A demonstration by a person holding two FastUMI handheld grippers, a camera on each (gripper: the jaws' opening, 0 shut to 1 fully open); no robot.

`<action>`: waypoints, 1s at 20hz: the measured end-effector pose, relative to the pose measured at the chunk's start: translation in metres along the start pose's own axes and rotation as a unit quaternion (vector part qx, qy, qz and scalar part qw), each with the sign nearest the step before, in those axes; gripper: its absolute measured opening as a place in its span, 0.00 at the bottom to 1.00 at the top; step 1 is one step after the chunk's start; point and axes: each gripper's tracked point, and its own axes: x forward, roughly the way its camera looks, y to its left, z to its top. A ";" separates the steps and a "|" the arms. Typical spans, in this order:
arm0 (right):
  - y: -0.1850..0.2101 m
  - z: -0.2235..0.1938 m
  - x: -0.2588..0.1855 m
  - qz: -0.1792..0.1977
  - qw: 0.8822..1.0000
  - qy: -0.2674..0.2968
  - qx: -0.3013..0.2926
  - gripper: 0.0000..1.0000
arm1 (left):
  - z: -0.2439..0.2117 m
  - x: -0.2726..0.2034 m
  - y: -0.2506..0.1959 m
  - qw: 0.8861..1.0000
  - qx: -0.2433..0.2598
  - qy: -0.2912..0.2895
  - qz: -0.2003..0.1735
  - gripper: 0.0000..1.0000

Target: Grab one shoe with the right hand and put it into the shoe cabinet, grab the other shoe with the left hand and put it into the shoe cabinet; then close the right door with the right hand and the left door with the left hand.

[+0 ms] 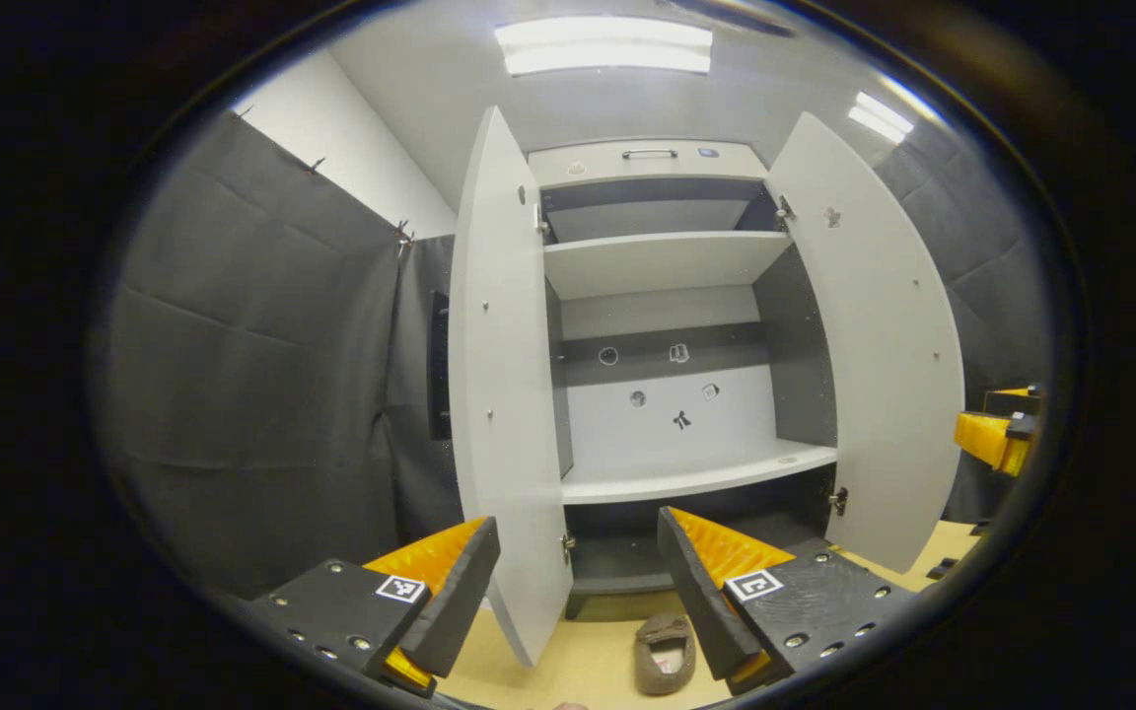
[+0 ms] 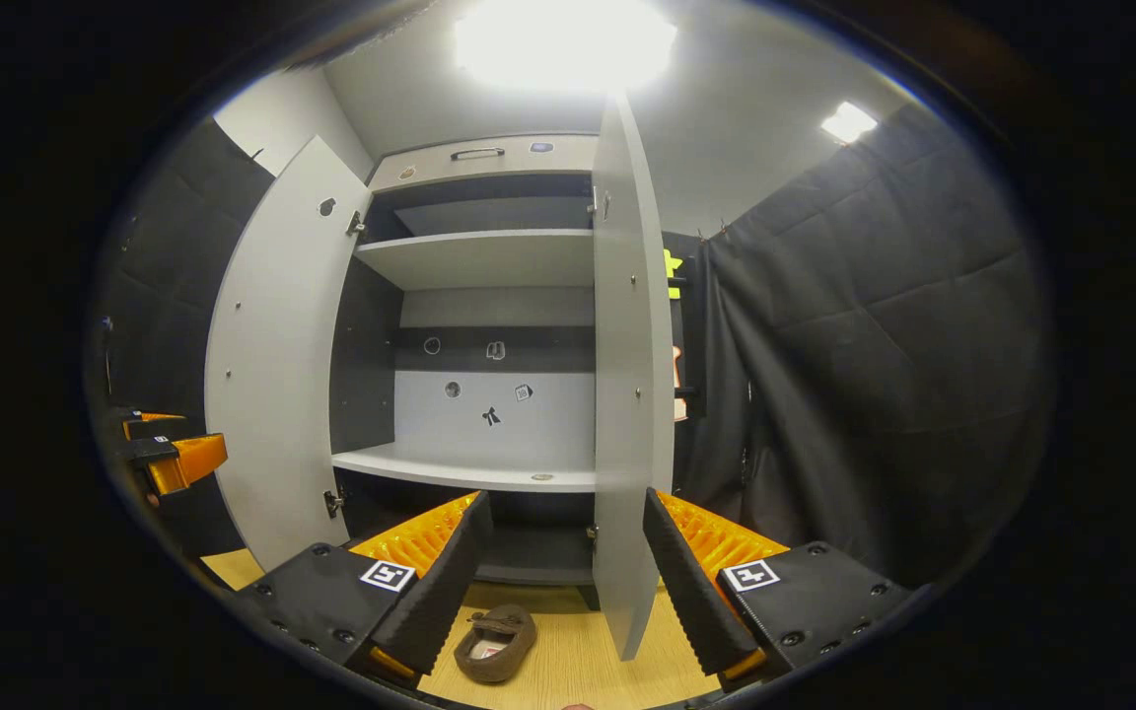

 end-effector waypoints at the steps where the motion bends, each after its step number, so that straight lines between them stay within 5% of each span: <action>1: -0.001 0.001 0.000 0.001 1.000 -0.001 -0.001 0.98 | 0.000 0.001 0.000 1.000 0.000 0.000 0.001 0.94; 6: 0.008 -0.008 0.005 0.029 1.000 0.008 -0.004 0.97 | 0.007 0.000 -0.006 1.000 0.005 -0.005 0.009 0.94; 13: 0.056 -0.063 0.025 0.117 0.990 0.078 0.004 0.97 | 0.008 -0.015 -0.016 0.999 0.015 -0.007 0.046 0.99; 14: 0.062 -0.076 0.029 0.125 0.988 0.094 0.000 0.98 | 0.007 -0.018 -0.017 0.999 0.015 -0.008 0.050 0.87; 17: 0.079 -0.110 0.043 0.142 0.981 0.133 -0.010 0.97 | 0.007 -0.020 -0.015 0.998 0.015 -0.007 0.059 1.00; 20: 0.097 -0.149 0.059 0.157 0.971 0.178 -0.024 0.96 | -0.001 -0.017 -0.010 0.998 0.011 0.002 0.063 1.00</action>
